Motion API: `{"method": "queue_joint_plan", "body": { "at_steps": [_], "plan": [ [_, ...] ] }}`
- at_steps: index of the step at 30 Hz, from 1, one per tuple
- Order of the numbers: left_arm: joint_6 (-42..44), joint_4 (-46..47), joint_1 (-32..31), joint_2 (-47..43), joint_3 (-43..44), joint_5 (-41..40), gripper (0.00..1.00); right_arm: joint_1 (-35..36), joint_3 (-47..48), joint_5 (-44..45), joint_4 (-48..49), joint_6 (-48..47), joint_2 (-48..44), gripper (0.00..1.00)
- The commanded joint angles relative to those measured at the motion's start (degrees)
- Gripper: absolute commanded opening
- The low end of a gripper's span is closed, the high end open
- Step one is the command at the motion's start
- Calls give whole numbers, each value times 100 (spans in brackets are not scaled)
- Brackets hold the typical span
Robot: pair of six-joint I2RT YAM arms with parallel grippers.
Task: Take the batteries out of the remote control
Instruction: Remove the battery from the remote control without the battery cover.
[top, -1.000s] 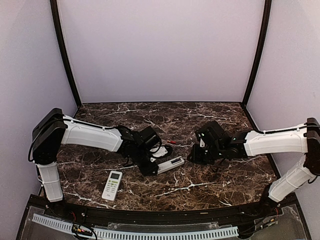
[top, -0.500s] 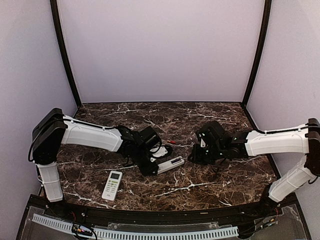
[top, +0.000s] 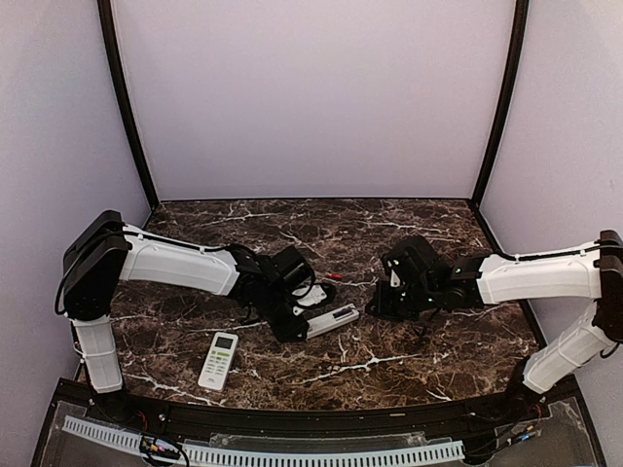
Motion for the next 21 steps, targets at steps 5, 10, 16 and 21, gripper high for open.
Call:
{"method": "queue_joint_plan", "body": {
  "at_steps": [5,10,16,21],
  "plan": [
    [32,-227,-37,102,71,-102,19,6,-143,-75,256,106,9,0],
    [39,-233,-42,106,71,-113,19,4,-228,-343,459,149,-17,0],
    [39,-234,-53,101,71,-118,19,4,-337,-643,743,201,-87,0],
    [41,-238,-59,103,71,-135,19,-5,-452,-939,982,296,-173,0]
  ]
}}
